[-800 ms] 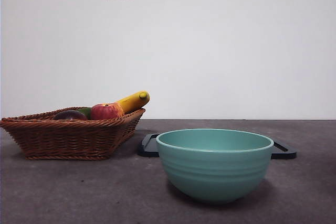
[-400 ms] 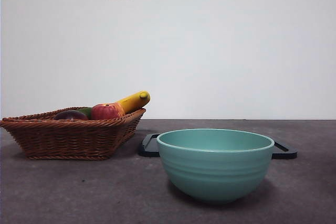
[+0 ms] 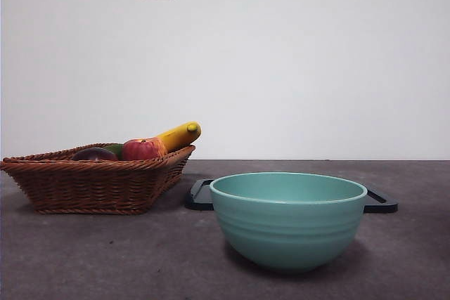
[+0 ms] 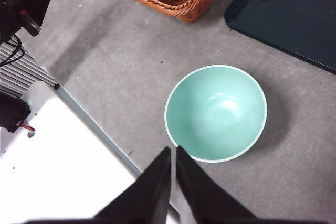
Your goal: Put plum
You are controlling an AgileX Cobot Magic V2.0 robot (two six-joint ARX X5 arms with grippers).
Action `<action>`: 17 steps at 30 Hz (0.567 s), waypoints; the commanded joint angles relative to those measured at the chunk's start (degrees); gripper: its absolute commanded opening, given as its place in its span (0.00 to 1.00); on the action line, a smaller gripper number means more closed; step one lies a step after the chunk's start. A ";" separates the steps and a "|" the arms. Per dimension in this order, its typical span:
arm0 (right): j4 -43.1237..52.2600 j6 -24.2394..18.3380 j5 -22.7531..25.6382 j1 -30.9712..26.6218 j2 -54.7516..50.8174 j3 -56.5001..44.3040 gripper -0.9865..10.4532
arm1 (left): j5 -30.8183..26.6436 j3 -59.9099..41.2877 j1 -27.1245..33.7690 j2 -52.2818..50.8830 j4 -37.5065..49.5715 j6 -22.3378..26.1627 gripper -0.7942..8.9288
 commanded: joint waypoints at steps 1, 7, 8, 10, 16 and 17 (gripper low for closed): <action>0.55 -0.52 0.02 0.52 0.33 0.90 0.09 | -0.11 -1.20 0.13 -0.13 0.70 -0.13 0.09; 0.81 -2.73 0.92 0.28 0.15 0.90 0.09 | -0.11 -1.20 0.13 -0.13 0.70 -0.13 0.09; 1.03 -3.78 1.81 -0.20 -0.24 0.90 0.09 | -0.11 -1.20 0.13 -0.13 0.70 -0.13 0.09; 2.01 -6.73 5.16 -2.36 -1.95 0.74 0.09 | -0.11 -1.20 0.13 -0.13 0.70 -0.13 0.09; 12.26 -10.47 8.07 -16.44 -10.82 -3.69 0.09 | -0.11 -1.20 0.13 -0.13 0.76 -0.13 0.09; 13.81 -11.19 8.68 -18.71 -12.35 -4.87 0.09 | -0.11 -1.20 0.13 -0.11 0.76 -0.13 0.09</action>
